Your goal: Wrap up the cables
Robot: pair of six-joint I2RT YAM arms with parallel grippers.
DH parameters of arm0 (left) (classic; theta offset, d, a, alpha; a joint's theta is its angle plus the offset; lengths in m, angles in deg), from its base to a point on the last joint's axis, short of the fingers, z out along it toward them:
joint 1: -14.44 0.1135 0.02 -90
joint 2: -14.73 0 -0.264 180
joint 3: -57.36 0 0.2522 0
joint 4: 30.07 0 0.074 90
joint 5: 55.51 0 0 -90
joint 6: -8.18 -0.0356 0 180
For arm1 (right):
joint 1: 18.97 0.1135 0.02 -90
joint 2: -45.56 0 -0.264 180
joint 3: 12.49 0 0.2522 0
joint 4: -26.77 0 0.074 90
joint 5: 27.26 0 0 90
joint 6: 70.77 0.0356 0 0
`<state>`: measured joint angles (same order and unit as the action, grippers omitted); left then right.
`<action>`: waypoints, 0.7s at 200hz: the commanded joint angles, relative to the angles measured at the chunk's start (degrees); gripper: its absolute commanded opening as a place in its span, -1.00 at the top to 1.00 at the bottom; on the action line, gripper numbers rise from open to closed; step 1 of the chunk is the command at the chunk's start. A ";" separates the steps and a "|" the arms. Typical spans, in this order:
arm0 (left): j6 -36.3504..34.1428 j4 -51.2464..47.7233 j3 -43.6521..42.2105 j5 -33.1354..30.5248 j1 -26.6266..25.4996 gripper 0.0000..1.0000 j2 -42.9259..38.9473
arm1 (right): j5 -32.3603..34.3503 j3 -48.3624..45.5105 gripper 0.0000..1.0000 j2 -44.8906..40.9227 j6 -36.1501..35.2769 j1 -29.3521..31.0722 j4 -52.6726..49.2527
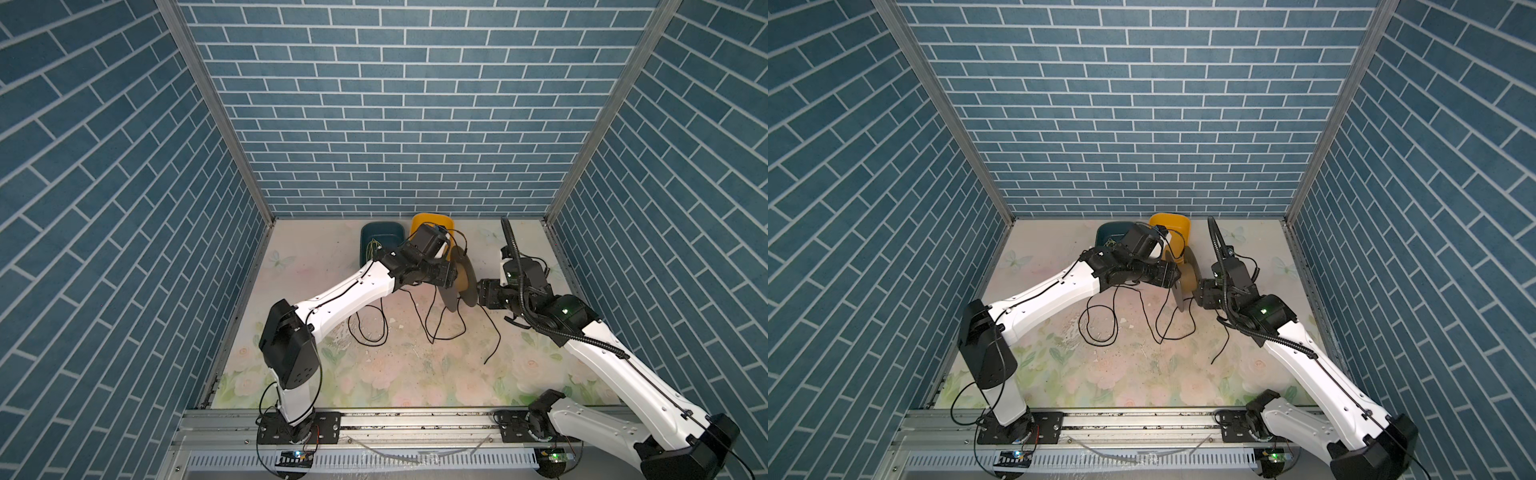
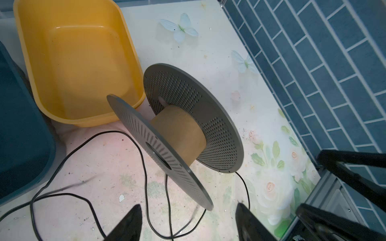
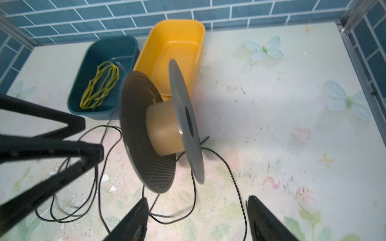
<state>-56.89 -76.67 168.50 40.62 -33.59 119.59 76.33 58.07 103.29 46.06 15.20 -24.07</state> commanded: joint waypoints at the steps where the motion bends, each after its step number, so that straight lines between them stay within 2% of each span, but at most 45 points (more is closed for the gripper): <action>1: -0.68 -3.70 3.59 -3.88 -0.57 -0.39 2.69 | 1.25 -3.11 -0.49 -1.75 3.42 -0.42 -1.94; 48: -1.79 -7.86 12.85 -6.52 -1.27 -0.20 10.03 | 2.91 -6.28 -0.48 -2.08 6.13 -0.69 -2.46; 71: -2.14 -9.63 16.56 -7.27 -1.67 0.04 13.52 | 3.24 -7.78 -0.48 -2.09 7.24 -0.77 -2.05; 87: -2.55 -11.09 18.89 -8.04 -2.06 0.10 15.56 | 3.41 -8.36 -0.48 -2.01 7.31 -0.83 -1.77; 111: -3.04 -13.03 20.56 -9.54 -2.24 0.24 16.90 | 3.73 -8.53 -0.47 -2.16 7.28 -1.02 -1.60; 127: -3.52 -13.28 20.49 -10.56 -2.37 0.42 16.79 | 3.56 -8.71 -0.47 -2.25 7.27 -1.07 -1.25; 140: -3.70 -13.64 20.60 -11.30 -2.42 0.46 16.74 | 3.48 -8.72 -0.47 -2.09 7.18 -1.19 -0.98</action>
<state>-59.41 -87.36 187.67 31.90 -35.52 136.29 78.49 50.81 101.89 51.00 14.37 -25.21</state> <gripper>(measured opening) 0.284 0.736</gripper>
